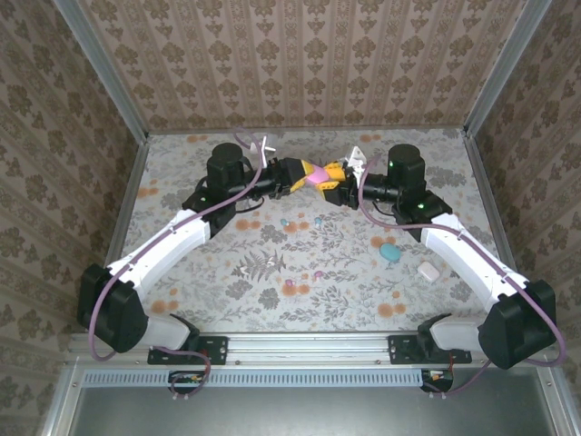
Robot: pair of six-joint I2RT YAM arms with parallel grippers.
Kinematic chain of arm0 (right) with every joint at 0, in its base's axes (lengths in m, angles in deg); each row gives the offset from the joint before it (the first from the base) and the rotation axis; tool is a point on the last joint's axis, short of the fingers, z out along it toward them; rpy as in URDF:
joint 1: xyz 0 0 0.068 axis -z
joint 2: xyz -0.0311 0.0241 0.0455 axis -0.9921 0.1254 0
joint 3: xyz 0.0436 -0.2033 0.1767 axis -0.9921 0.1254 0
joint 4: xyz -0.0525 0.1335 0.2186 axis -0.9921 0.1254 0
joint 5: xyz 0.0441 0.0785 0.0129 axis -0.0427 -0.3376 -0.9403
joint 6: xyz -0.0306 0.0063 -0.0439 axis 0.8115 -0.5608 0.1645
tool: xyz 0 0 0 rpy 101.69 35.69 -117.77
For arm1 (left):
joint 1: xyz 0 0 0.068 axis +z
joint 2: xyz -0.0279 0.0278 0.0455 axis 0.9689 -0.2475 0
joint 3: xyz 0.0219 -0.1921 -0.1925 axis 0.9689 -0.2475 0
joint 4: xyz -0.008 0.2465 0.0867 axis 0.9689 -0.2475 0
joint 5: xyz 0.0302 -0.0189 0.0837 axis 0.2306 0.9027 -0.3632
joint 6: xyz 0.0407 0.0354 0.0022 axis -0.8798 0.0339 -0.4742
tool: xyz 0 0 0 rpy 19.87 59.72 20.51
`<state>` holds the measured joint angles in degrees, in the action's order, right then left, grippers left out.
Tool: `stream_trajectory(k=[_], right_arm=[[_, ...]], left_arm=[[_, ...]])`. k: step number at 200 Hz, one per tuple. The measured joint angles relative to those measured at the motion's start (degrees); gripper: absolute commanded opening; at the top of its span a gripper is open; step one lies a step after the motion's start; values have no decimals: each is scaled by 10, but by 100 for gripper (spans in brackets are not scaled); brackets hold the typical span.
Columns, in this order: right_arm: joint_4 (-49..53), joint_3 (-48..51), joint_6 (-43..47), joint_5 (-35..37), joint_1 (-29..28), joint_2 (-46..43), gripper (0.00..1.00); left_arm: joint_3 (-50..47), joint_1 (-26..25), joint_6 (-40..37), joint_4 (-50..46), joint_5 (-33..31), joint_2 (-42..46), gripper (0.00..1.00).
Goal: Insert the wireless bluetooth earbuds into the charging case
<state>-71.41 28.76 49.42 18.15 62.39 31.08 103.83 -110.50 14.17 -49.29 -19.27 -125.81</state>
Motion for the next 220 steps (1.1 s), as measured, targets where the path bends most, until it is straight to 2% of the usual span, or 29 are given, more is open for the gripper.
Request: stream_trajectory(k=[4,9,26,51,71,95,111,128,163,220], right_arm=[[4,-2,-1,-2,1,0,32],[9,-5,-3,-5,2,0,32],[27,-21,-16,-18,10,1,31],[71,-51,-32,-45,20,4,31],[106,-72,-35,-72,25,11,32],[146,-91,-34,-98,28,15,32],[172,-110,-29,-115,29,24,32],[198,-128,-21,-130,29,35,32],[255,-148,15,-148,29,47,32],[325,-169,79,-150,21,49,32]], left_arm=[[0,0,-8,0,0,0,65],[0,0,-10,-2,-1,0,72],[0,4,-49,-16,-4,1,86],[1,15,-167,-70,-24,30,94],[1,21,-304,-114,-44,78,92],[-29,23,-483,-100,-47,141,81],[-72,23,-581,-71,-22,168,79],[-91,23,-655,-68,13,156,77],[-84,23,-721,-78,71,92,76],[-66,23,-719,-53,114,66,69]])
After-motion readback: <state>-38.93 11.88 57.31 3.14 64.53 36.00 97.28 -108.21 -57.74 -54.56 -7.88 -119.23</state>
